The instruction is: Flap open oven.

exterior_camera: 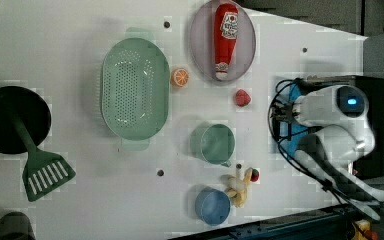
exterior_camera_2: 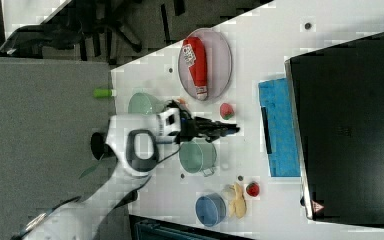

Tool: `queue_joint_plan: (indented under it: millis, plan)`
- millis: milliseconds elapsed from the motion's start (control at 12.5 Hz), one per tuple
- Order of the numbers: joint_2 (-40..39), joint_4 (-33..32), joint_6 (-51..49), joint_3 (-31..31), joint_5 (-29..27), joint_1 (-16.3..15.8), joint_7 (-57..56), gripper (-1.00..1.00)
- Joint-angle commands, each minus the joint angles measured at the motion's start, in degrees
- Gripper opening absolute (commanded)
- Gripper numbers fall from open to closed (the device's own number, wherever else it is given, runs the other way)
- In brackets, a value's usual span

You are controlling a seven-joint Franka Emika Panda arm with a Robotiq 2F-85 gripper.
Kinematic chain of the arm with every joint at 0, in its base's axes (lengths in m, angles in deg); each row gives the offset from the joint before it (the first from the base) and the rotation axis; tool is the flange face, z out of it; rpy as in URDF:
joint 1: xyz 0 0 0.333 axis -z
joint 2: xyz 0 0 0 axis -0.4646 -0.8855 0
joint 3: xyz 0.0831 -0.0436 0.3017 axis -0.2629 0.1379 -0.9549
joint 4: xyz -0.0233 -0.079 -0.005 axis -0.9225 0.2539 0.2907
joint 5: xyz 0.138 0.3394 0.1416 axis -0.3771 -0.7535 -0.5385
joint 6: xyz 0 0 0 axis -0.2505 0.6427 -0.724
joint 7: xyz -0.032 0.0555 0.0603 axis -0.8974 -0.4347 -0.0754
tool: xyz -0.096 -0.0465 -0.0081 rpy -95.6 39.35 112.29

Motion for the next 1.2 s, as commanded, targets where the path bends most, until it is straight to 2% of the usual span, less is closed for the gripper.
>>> queue_joint_plan:
  millis: [80, 640, 960, 1200]
  plan:
    - [9.81, 1.64, -3.35, 0.64, -7.18, 0.45, 3.00, -0.65]
    - [30.46, 3.04, -20.10, 1.83, -21.15, 0.99, 2.97, -0.65]
    - [36.25, 5.38, -26.88, 1.89, -21.95, 0.96, 2.97, -0.65]
    - [37.28, 10.36, -36.28, 1.85, -21.96, 0.85, 2.83, -0.65]
